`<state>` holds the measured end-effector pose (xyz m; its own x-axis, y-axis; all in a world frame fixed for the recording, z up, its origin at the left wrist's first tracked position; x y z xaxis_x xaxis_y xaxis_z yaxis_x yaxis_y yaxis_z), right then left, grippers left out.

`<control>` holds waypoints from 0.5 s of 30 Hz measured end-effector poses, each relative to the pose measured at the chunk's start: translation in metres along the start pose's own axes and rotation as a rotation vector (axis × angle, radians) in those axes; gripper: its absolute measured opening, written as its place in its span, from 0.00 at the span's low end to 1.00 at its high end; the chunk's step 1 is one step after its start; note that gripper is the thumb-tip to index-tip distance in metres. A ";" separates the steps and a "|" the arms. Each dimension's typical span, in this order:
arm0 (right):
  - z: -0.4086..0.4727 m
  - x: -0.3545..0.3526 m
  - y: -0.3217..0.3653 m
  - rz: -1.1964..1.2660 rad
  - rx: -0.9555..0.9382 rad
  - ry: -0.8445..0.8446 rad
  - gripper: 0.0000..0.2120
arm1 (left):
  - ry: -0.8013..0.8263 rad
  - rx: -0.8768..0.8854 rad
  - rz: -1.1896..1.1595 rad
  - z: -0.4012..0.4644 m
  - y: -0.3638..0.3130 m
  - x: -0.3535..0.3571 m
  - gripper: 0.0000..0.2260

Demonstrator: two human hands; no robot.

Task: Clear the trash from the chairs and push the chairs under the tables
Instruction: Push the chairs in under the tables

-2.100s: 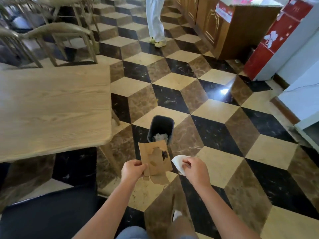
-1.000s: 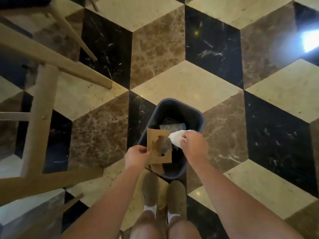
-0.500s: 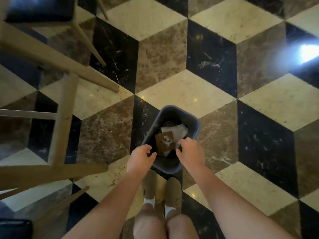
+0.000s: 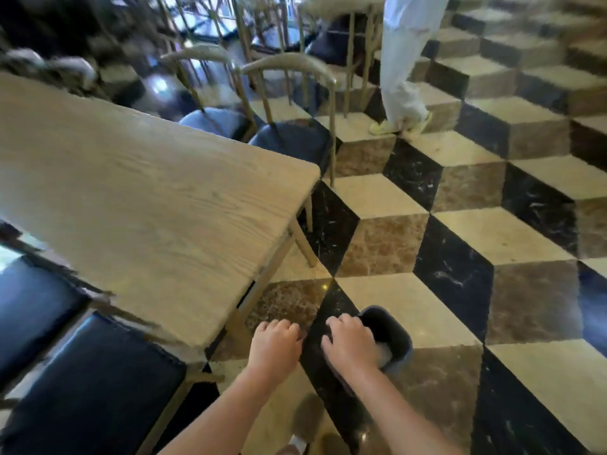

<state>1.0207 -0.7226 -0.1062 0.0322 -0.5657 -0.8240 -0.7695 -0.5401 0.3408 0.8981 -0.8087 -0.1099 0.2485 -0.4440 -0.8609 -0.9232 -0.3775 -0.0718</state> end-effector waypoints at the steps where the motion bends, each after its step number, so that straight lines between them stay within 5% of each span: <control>1: -0.003 -0.005 0.011 -0.023 -0.056 -0.014 0.15 | -0.023 -0.049 -0.001 -0.016 0.007 -0.003 0.13; 15: -0.077 0.029 0.205 -0.323 -0.745 -0.030 0.16 | -0.443 -0.588 -0.271 -0.227 0.108 0.031 0.16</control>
<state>0.9125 -0.8981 -0.0258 0.1553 -0.2997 -0.9413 -0.0980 -0.9528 0.2872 0.8724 -1.0480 -0.0296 0.1888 0.0439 -0.9810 -0.5095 -0.8497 -0.1360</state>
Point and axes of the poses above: each hand's wrist, its own z-axis towards the middle knuckle, its own x-axis out of the palm, y = z × x, the point moved 1 cm from there along z, towards the middle knuckle, and after that the axes turned 13 degrees about y, right-handed, at the moved point
